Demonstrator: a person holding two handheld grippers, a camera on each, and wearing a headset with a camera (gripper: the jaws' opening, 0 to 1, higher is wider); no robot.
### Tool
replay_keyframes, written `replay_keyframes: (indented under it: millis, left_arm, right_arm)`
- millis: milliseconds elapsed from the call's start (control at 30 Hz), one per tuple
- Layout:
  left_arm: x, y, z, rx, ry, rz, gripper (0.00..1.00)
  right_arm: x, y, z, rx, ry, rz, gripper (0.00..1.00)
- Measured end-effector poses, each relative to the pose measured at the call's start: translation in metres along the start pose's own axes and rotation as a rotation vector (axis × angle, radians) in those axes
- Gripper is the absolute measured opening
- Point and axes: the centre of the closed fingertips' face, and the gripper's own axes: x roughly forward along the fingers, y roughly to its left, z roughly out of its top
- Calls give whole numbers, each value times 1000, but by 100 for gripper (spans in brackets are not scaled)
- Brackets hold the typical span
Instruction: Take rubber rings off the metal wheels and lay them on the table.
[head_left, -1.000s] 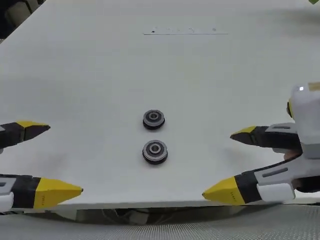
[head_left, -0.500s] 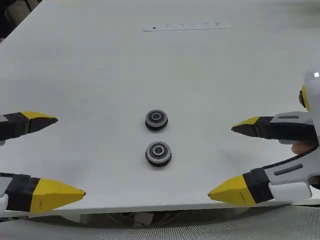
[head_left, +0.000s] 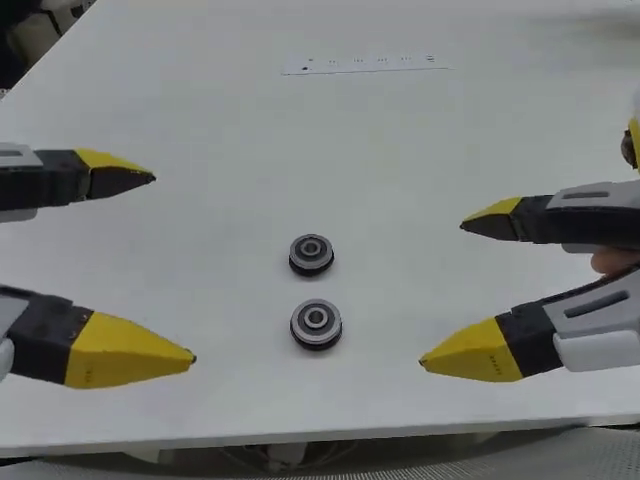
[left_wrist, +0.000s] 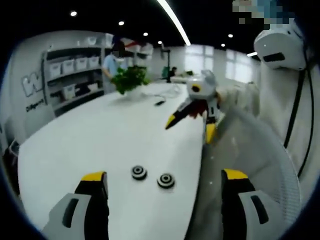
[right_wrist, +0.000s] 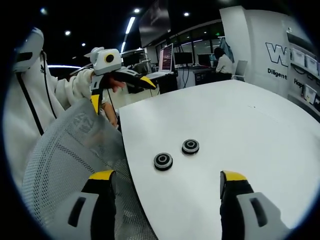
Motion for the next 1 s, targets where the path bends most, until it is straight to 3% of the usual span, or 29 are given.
replay_keyframes:
  millis: [133, 267, 467, 633, 733, 833, 1000]
  left_arm:
    - [13, 1, 10, 41, -11, -31, 92]
    - [26, 1, 10, 70, -14, -50, 87]
    - [52, 4, -2, 83, -29, -29, 88]
    - [66, 3, -2, 69, -83, -39, 79]
    - [71, 0, -8, 81, -72, -59, 70]
    - [74, 0, -12, 80, -78, -61, 68]
    - [81, -2, -25, 50, -54, -85, 63]
  right_arm:
    - [1, -4, 11, -19, -20, 0, 80]
    - [5, -6, 20, -47, -29, 13, 78]
    - [17, -6, 28, -68, -43, 34, 74]
    - [28, -5, 25, -81, -36, 61, 72]
    - [35, -2, 23, -80, -38, 76, 69]
    - [41, -1, 22, -74, -43, 80, 67]
    - [53, 1, 20, -70, -65, 102, 60]
